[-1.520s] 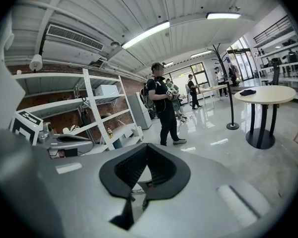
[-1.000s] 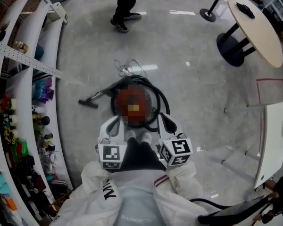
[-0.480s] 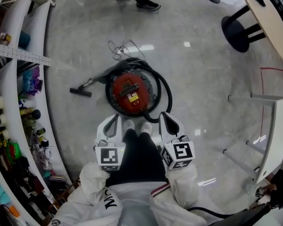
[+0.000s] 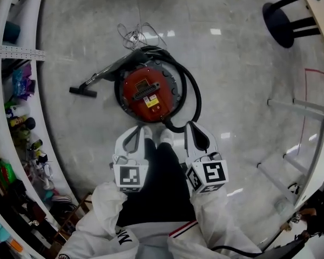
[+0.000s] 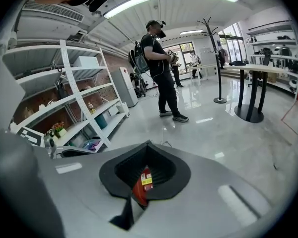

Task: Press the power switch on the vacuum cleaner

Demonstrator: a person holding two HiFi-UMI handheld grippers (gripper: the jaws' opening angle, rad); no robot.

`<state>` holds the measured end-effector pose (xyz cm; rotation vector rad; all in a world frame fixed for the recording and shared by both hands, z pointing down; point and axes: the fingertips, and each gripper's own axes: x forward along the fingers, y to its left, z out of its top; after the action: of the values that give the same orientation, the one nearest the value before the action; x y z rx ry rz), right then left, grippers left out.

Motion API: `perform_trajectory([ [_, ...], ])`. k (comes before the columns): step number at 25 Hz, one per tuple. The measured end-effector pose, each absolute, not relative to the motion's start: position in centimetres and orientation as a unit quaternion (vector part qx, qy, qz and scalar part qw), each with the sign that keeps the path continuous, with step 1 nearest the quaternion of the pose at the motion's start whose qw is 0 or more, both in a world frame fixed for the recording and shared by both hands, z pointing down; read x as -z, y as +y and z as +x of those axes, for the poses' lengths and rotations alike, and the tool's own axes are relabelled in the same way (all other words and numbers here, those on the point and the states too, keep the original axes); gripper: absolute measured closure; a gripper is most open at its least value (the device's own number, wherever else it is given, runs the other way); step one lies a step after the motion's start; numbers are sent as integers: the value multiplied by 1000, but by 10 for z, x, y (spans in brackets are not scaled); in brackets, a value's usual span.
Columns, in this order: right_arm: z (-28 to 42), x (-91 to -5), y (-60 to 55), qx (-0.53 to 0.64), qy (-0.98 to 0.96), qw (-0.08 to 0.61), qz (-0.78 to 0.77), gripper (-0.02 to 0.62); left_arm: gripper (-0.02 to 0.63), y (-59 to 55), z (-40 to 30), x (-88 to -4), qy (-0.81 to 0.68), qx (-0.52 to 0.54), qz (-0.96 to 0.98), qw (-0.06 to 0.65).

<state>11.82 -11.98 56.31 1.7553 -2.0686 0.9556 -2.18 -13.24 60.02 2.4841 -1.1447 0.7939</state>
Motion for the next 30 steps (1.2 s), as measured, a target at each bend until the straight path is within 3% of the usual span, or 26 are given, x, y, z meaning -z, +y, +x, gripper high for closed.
perform_trajectory([
  [30,102,-642,-134,-368,-701,156,590,595,606,-130,2,-727,-363,-319,857,180],
])
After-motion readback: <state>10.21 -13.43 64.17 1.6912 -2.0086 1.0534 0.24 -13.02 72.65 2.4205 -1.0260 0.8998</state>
